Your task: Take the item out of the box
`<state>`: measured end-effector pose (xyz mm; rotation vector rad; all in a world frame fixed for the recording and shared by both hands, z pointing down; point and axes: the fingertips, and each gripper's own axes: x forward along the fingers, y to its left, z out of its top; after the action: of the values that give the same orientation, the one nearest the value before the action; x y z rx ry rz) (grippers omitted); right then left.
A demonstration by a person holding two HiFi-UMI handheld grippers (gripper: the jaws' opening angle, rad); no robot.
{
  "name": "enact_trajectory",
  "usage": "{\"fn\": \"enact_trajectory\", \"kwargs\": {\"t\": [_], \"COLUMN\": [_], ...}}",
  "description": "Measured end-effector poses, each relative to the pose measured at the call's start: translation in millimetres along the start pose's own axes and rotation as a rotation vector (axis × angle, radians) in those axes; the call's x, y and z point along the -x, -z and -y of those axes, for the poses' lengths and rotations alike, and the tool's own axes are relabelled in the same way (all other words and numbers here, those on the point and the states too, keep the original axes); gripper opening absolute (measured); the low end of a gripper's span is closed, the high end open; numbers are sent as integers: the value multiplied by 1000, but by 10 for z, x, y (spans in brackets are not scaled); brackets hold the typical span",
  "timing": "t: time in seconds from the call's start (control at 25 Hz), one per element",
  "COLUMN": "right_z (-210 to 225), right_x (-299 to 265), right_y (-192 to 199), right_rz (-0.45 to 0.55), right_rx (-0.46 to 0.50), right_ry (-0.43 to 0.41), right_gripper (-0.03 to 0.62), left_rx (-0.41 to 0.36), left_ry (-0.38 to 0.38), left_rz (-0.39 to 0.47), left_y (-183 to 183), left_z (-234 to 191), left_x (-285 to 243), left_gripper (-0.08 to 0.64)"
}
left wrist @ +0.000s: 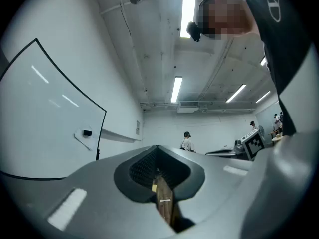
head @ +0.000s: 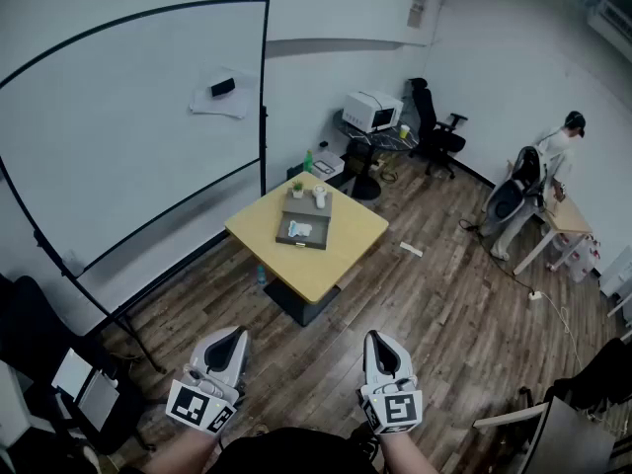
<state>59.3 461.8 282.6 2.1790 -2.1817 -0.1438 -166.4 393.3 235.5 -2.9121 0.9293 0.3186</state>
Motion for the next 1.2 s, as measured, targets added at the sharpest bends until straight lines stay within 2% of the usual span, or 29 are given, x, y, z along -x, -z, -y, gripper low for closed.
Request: {"fn": "enact_trajectory", "kwargs": {"t": [0.32,0.4,0.56,0.8,0.88,0.92,0.96,1.0,1.2], "right_z": [-32,-15,73,361,402,411,425,444,498], "right_x": [-46,-40,-112,-415,-532,-592,-642,-678,-745], "right_y": [-9,-16,120,312,348,353,348,340,394], "right_rz": [-7,16,13,-25,-39,-39,-33,-24,-9], "right_rx": [21,-4,-54,-17,-14,-32,-57,-78,-52], "right_ry": [4,-5,-44,-71,-117,-150,-178,-197,-254], "right_gripper": [6,6,9,11,29,157,339,416,514], "left_rx": [7,4,2,-13,-14,-14,-15,-17,-28], "left_ry": [4,2,-6,-19,-22,-24,-26,-28,-49], "left_rz": [-5,-7,-17,-30,-37,-41,-46,-53,-91], "left_y": [51,62,161,370,467,517,567,621,880], "left_z": [-33,-28,-43,-154,-170,-170,-167,-161,-138], "left_x": [-41,-59,-116,-396,-515,-571,-622,-669,-842], "left_gripper": [-2,-2,-2,-2,-2,-2,-2,-2,-2]}}
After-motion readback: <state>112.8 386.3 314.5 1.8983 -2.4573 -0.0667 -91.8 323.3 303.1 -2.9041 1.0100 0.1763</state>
